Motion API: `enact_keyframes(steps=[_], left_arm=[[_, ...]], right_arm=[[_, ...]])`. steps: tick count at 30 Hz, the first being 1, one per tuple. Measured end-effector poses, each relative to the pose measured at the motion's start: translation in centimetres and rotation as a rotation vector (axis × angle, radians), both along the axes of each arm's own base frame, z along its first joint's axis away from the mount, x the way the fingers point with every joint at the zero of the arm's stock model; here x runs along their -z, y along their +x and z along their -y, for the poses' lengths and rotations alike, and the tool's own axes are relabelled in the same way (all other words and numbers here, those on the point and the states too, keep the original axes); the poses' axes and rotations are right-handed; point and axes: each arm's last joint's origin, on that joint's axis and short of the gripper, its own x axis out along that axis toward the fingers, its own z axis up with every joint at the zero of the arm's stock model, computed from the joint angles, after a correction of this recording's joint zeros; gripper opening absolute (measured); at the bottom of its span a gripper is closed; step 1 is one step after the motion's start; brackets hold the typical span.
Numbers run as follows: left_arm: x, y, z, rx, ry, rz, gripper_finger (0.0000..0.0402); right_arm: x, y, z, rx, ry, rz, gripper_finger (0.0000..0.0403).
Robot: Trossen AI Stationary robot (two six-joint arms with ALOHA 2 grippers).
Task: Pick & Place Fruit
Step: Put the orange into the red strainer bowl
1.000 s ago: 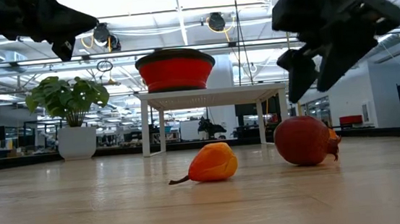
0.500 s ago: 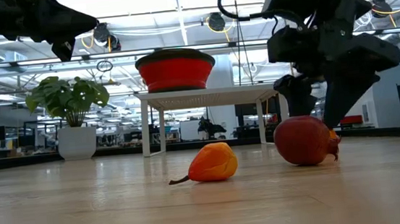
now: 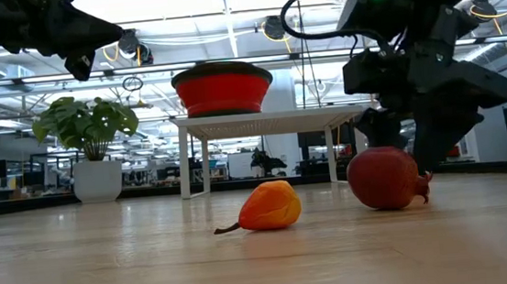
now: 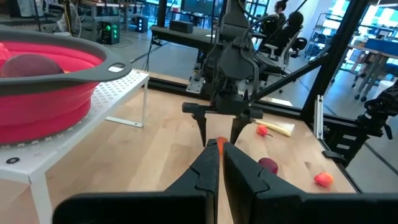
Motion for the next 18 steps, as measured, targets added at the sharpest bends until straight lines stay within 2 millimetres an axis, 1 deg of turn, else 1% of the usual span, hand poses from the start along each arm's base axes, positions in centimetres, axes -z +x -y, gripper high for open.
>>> enact_keyframes(steps=[9,18], left_arm=[[-0.01,0.00,0.00,0.000,-0.001,0.001,0.0019],[-0.02,0.00,0.00,0.000,-0.001,0.002,0.0019]], right_arm=[[0.79,-0.67,0.07,-0.011,-0.014,-0.020,0.0271],[0.92,-0.71,0.09,-0.008,-0.016,-0.007,0.0221]])
